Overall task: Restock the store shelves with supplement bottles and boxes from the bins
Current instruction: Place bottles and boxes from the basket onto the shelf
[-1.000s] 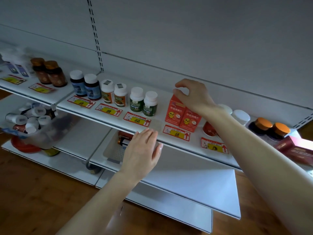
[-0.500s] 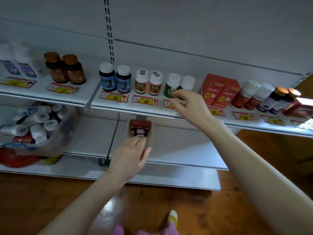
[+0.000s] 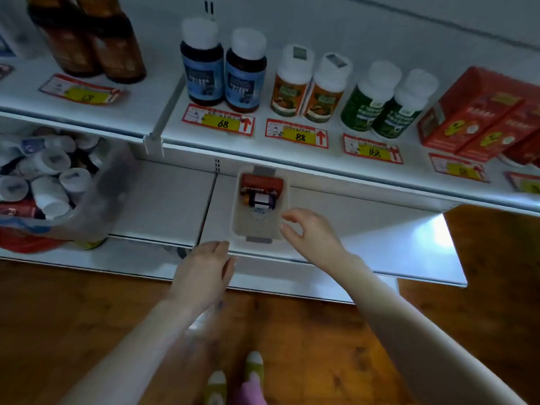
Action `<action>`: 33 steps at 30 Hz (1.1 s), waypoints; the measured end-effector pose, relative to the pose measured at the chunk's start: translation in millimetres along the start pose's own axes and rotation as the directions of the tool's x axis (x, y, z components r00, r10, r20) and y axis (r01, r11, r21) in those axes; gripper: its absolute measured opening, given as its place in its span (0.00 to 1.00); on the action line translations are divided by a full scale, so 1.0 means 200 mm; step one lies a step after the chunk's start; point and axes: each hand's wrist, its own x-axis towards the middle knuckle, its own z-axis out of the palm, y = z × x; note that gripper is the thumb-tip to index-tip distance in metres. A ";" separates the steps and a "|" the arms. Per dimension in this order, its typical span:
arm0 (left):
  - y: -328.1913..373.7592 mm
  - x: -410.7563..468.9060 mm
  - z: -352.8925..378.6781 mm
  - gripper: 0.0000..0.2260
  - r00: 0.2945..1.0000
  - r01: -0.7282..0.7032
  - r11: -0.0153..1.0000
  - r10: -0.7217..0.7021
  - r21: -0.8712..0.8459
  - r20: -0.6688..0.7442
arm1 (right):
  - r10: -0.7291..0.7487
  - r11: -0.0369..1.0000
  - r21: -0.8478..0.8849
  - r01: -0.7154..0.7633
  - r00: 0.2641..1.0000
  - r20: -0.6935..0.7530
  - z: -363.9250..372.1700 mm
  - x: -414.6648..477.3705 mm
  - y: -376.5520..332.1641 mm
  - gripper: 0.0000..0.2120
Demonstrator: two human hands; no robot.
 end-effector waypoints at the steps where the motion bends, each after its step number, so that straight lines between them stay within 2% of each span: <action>1: -0.03 0.02 0.08 0.08 1.000 0.011 1.000 -0.011 -0.006 0.015 | 0.017 1.000 0.005 -0.017 1.000 0.013 0.06 0.05 0.05 0.15; 7: -0.16 0.18 0.54 0.15 1.000 0.026 1.000 -0.026 -0.012 -0.004 | 0.020 0.994 -0.112 -0.005 0.991 0.130 0.35 0.43 0.34 0.17; 10: -0.22 0.30 0.73 0.23 0.999 0.039 0.999 -0.039 -0.005 -0.019 | 0.001 0.990 -0.143 0.016 0.993 0.120 0.51 0.64 0.45 0.17; 14: -0.31 0.43 0.93 0.24 0.998 0.030 0.998 -0.032 -0.049 -0.045 | -0.027 0.968 -0.246 0.051 0.995 0.101 0.70 0.88 0.56 0.20; 19: -0.41 0.51 1.10 0.24 0.996 0.023 0.999 -0.026 -0.045 -0.080 | -0.057 0.935 -0.341 0.092 0.992 0.110 0.88 1.09 0.70 0.22; 23: -0.41 0.50 1.13 0.30 0.994 0.051 0.997 -0.056 -0.057 -0.092 | -0.047 0.886 -0.457 0.076 0.996 0.073 0.94 1.16 0.75 0.25; 26: -0.40 0.51 1.13 0.30 0.993 0.057 0.997 -0.063 -0.058 -0.097 | -0.024 0.849 -0.527 0.049 0.998 0.053 0.98 1.17 0.76 0.24; 30: -0.41 0.50 1.13 0.30 0.994 0.046 0.997 -0.051 -0.059 -0.096 | 0.040 0.903 -0.429 -0.007 0.997 0.068 0.97 1.15 0.75 0.26; 33: -0.42 0.50 1.13 0.31 0.996 0.030 0.998 -0.035 -0.057 -0.088 | 0.042 0.987 -0.159 -0.031 0.997 0.066 0.90 1.07 0.73 0.22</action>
